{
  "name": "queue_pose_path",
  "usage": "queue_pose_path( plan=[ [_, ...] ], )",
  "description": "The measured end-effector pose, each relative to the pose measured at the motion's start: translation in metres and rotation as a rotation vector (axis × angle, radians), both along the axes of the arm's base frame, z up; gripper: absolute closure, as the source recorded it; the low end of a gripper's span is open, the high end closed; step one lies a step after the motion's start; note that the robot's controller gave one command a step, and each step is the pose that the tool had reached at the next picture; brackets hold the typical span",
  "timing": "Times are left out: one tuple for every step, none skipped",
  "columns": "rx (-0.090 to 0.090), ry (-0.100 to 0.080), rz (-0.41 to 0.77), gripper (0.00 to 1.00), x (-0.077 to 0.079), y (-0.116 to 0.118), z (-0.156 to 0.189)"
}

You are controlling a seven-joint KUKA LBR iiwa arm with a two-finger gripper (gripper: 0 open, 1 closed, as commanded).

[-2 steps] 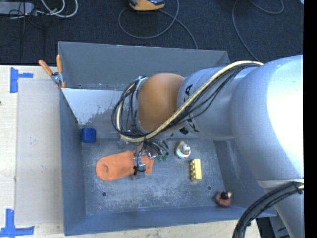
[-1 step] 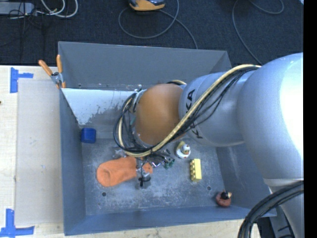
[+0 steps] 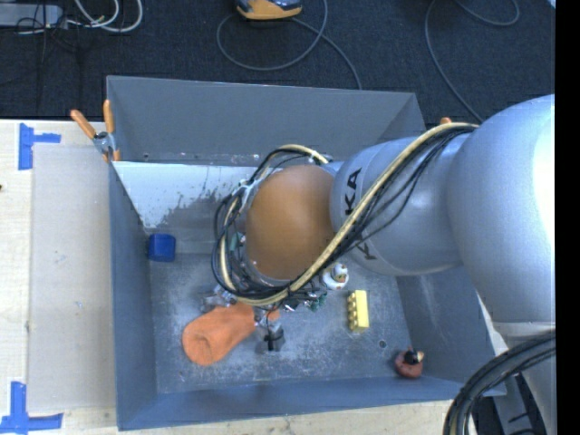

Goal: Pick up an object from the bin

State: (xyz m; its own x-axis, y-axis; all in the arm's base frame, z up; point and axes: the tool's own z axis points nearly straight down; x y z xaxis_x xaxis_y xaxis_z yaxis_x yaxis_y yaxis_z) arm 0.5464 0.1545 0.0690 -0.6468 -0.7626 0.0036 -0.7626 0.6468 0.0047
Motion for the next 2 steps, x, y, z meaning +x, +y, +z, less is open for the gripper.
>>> queue_pose_path(
  plan=[
    [0.003, -0.001, 0.147, 1.0, 0.0163, 0.0359, 0.0006],
    [0.003, -0.001, 0.146, 1.0, 0.0164, 0.0355, 0.0006]
  ],
)
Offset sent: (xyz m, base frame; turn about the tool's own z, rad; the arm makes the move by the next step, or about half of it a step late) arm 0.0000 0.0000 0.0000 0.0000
